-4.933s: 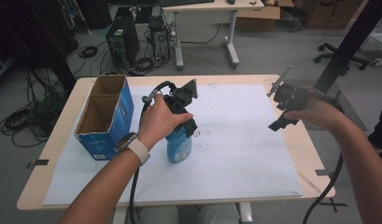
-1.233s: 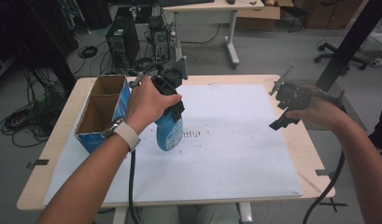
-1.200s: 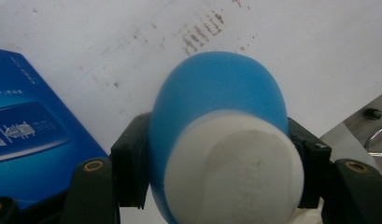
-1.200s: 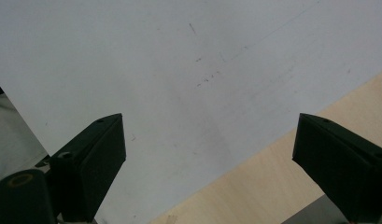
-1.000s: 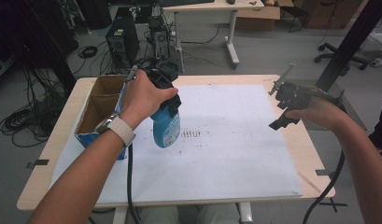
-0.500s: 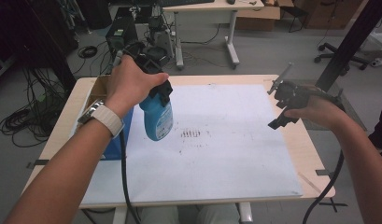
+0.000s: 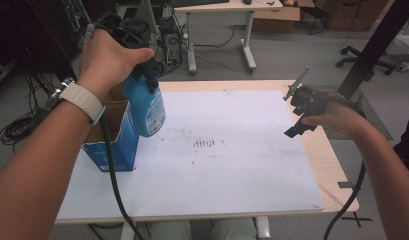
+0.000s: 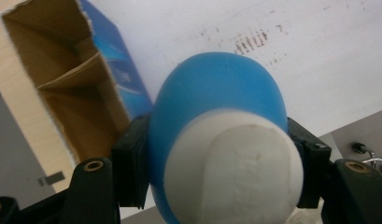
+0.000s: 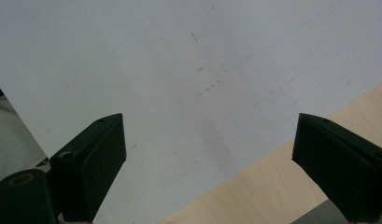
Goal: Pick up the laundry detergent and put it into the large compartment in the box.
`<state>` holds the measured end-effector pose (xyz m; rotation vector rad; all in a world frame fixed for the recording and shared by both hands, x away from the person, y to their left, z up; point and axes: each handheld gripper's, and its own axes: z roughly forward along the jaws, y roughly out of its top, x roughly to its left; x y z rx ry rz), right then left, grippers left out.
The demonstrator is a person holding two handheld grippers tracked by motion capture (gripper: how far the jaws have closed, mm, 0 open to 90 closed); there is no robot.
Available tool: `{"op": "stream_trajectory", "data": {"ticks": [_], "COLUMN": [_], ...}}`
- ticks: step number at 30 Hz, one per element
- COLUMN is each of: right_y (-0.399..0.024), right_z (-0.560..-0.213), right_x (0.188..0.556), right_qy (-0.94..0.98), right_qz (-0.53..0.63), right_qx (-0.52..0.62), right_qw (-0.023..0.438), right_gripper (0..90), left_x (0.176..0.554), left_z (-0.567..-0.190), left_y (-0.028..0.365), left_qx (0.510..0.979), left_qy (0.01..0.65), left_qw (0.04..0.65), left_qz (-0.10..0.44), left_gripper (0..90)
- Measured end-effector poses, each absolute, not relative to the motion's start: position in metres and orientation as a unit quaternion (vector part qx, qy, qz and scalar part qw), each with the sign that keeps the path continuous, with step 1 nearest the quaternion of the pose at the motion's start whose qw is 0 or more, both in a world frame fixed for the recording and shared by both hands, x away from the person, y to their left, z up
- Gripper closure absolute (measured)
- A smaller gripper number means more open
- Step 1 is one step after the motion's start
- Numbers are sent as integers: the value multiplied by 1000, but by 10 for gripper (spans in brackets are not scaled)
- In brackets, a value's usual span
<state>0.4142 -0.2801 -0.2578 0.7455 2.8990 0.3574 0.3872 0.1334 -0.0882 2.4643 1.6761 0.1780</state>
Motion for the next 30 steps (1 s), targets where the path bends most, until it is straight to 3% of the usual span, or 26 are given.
{"op": "stream_trajectory", "data": {"ticks": [16,30], "right_y": [-277,-276], "right_z": [-259,-261], "right_x": [418,419], "right_qy": [961,961], "right_qz": [115,114], "right_qx": [246,245], "right_qw": [61,61], "right_gripper": [97,96], "left_x": [391,395], "left_z": [-59,-59], "left_y": [185,210], "left_qx": [776,749], "left_qy": [621,651], "left_qw": [85,79], "left_qz": [75,94], "left_gripper": [373,373]}}
